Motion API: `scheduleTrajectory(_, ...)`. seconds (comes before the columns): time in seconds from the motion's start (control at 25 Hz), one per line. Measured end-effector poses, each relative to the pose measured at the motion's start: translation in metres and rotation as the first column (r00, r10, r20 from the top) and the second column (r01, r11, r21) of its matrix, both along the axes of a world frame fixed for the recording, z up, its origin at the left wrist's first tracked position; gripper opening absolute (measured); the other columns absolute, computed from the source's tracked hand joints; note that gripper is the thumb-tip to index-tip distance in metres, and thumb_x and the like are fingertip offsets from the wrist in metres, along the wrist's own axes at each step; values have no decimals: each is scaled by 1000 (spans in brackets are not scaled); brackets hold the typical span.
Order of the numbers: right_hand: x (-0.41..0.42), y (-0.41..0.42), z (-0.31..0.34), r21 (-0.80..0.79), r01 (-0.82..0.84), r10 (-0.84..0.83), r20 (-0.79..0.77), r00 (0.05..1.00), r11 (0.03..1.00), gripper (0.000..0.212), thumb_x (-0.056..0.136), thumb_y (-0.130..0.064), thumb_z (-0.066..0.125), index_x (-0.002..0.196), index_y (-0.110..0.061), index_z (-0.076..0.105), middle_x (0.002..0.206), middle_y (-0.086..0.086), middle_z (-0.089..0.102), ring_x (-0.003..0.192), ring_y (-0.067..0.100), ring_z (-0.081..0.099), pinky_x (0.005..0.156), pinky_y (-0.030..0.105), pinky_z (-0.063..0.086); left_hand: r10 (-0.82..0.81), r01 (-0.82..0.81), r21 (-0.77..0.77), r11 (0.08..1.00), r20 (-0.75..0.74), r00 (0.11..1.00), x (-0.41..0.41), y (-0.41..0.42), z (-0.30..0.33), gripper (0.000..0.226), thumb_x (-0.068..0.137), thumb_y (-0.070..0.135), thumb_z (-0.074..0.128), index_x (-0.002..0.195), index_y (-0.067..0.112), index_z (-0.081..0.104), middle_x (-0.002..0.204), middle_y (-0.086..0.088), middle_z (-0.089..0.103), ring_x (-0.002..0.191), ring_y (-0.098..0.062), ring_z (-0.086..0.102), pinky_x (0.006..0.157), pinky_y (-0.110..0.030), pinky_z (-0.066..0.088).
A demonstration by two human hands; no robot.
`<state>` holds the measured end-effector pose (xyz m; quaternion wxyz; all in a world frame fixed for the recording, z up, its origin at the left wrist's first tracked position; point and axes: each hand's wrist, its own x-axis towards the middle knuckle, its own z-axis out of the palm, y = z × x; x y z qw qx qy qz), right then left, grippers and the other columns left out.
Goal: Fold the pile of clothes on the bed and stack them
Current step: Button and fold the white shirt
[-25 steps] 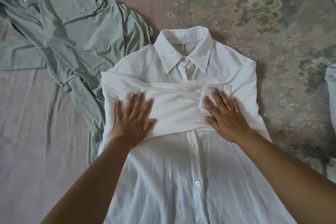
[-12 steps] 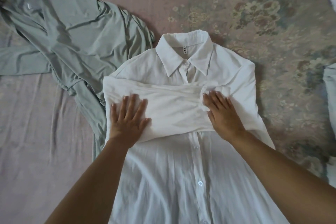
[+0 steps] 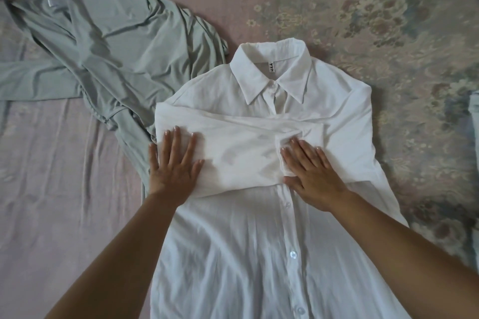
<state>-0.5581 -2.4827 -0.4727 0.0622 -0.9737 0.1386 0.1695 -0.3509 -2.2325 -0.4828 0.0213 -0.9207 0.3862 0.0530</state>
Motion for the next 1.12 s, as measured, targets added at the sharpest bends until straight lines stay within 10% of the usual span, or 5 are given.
scheduleTrajectory(0.12,11,4,5,40,37,-35,-42,999,999,89,83,-67,-19,151,-13,2,159,7,-3,147,22,2,116,45,-5,28,-29,48,998,18,999,1,-4,6,71,88,56,9,151,23,17,157,-13,16,145,-28,13,113,-51,-4)
scheduleTrajectory(0.32,71,-41,23,-62,14,10,374,928,998,45,96,-27,35,123,0,59,128,21,58,115,35,58,93,46,49,-210,225,-122,967,125,970,-7,-75,8,65,92,53,23,148,19,21,153,-19,27,141,-31,20,112,-52,8)
scheduleTrajectory(0.64,208,-156,49,-8,164,-164,-32,986,986,87,90,-55,50,152,-22,-1,160,8,0,146,27,4,116,47,8,-226,236,-201,951,70,972,-17,-118,-36,65,91,53,31,149,26,25,158,-9,18,145,-30,12,113,-59,6)
scheduleTrajectory(0.92,231,-178,61,243,140,-142,-10,990,960,34,79,-33,75,86,-3,59,93,13,58,84,26,51,68,30,31,-234,242,-180,953,67,970,-14,-120,-35,66,88,51,33,149,27,26,158,-8,17,145,-30,13,114,-59,5)
scheduleTrajectory(1.12,154,-143,86,277,-182,87,321,943,944,28,91,-20,61,113,-2,61,119,14,56,108,28,54,87,33,41,-244,244,-107,964,17,970,-14,-125,-25,68,87,49,35,147,19,25,153,-16,28,141,-35,26,115,-53,-1)
